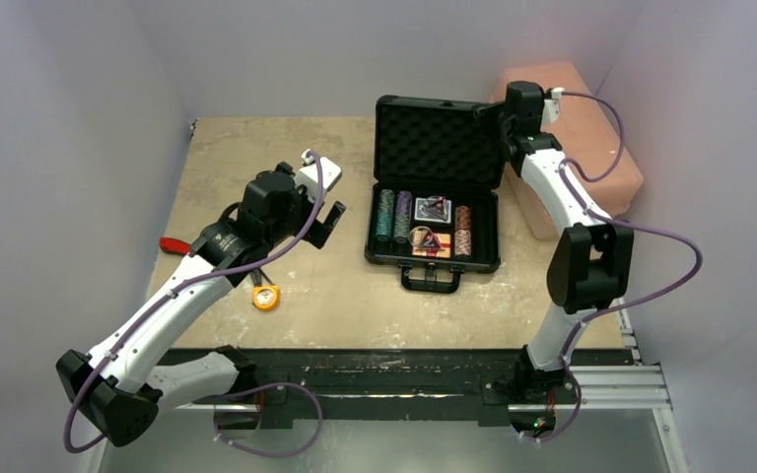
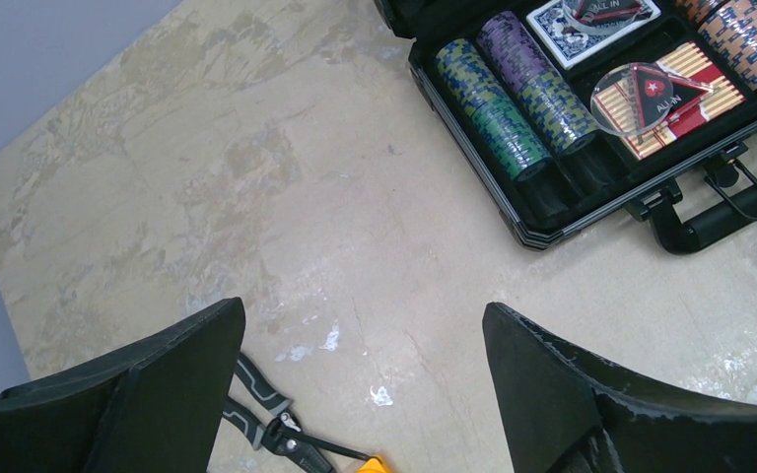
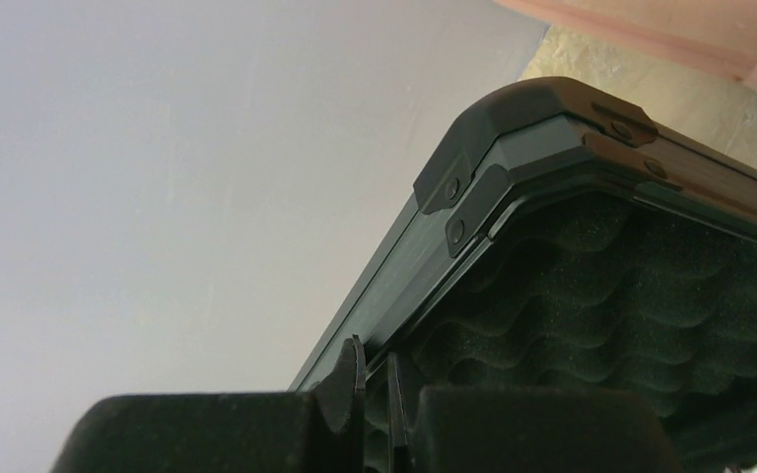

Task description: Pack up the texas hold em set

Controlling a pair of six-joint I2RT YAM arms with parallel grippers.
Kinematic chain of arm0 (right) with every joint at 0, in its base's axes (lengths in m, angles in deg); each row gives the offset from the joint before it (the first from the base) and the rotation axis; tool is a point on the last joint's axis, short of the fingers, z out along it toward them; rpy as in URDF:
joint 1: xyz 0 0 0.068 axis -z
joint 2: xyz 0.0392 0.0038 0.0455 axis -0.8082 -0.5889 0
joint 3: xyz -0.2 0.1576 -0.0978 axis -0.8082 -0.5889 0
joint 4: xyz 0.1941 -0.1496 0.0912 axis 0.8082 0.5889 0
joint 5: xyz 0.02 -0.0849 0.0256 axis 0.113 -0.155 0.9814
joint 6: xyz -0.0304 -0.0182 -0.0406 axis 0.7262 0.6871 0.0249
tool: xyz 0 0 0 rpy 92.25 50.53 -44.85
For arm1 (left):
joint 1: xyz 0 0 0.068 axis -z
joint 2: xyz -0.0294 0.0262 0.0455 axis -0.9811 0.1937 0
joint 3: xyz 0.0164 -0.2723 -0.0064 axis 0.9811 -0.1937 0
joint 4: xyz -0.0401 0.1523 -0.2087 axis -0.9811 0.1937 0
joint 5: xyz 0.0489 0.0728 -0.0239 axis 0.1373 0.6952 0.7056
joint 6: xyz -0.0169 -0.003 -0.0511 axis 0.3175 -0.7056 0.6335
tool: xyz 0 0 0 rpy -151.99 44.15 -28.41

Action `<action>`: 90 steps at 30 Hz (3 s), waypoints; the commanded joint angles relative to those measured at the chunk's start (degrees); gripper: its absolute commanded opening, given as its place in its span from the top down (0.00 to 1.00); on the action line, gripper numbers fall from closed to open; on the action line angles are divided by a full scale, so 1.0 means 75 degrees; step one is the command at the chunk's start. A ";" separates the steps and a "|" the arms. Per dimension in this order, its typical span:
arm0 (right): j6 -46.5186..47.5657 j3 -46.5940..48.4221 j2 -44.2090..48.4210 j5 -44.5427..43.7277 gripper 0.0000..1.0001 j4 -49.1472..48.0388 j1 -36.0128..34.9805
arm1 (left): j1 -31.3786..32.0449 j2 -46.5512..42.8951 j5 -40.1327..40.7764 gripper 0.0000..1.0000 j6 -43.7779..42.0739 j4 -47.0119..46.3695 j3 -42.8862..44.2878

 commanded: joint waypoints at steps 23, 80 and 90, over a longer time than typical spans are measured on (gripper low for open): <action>0.0412 -0.4294 0.2819 0.0818 1.00 -0.0013 -0.0203 | -0.0060 -0.0161 -0.0142 0.11 0.0166 -0.0173 0.0173; 0.4589 -0.5292 0.4668 -0.2056 0.25 0.1595 -0.0203 | -0.0054 -0.0233 -0.0247 0.11 0.0204 -0.0162 0.0064; 0.4076 -0.5421 0.3569 -0.3158 0.52 0.1693 -0.0191 | -0.0053 -0.0210 -0.0276 0.11 0.0197 -0.0161 0.0076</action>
